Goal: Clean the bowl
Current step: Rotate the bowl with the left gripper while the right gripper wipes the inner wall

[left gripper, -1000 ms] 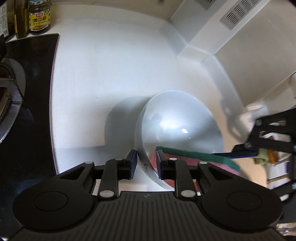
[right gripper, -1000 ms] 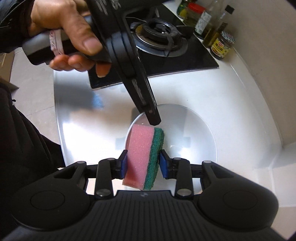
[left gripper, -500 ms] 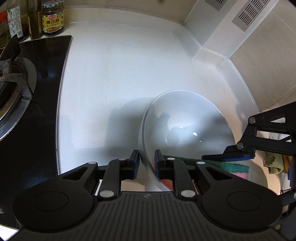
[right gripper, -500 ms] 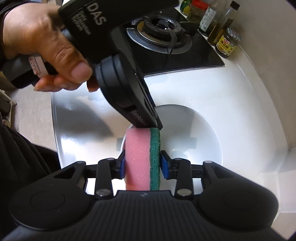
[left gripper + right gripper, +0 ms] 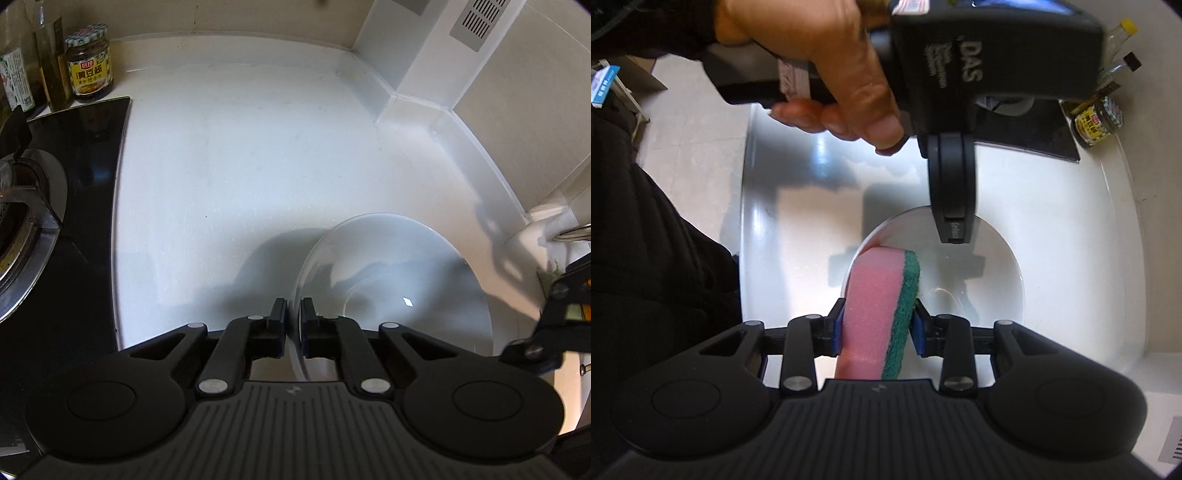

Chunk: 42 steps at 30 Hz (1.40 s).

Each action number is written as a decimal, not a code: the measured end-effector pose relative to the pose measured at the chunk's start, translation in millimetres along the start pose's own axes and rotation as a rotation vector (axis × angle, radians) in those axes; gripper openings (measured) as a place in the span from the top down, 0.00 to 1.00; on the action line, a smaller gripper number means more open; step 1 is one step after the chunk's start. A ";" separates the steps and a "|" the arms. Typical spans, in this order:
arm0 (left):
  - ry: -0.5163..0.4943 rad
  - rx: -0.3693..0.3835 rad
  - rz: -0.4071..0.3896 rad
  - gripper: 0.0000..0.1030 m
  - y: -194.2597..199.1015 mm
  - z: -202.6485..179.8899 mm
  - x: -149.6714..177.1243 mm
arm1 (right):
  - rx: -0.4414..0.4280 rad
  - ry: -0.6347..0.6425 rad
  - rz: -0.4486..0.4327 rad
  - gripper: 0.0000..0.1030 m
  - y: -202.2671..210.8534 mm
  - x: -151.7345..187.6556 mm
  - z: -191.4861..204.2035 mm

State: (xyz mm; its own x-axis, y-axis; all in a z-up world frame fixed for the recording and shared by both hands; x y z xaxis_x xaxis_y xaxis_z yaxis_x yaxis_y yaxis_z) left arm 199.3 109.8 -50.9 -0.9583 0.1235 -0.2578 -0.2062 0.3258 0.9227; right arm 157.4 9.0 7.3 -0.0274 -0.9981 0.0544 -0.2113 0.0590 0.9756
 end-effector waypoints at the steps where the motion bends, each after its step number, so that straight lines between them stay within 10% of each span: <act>1: 0.011 0.004 -0.003 0.95 0.0 0.6 0.9 | 0.018 0.023 -0.005 0.71 0.7 4.1 3.2; 11: 0.142 -0.021 0.000 0.91 3.8 -7.1 28.2 | 0.181 0.237 -0.062 0.73 -12.1 28.6 37.1; 42: 0.008 -0.044 -0.003 0.92 -10.9 -24.9 0.2 | 0.360 0.162 0.031 0.72 -13.0 8.6 71.7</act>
State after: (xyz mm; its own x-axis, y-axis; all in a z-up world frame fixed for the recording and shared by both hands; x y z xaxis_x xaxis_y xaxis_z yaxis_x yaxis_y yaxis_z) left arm 196.4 83.0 -53.9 -0.9592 0.1154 -0.2582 -0.2171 0.2845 0.9338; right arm 89.8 0.7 -20.2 0.1091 -0.9837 0.1431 -0.5425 0.0617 0.8378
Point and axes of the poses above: each gripper's, at about its wrist camera, not at the fingertips, and y roughly against the way its jaws point, z to its left, x to its underside, the point moved 2 cm from there along -y, roughly the way its jaws point, and after that the axes turned 13 degrees about z, right-handed, at the moved point
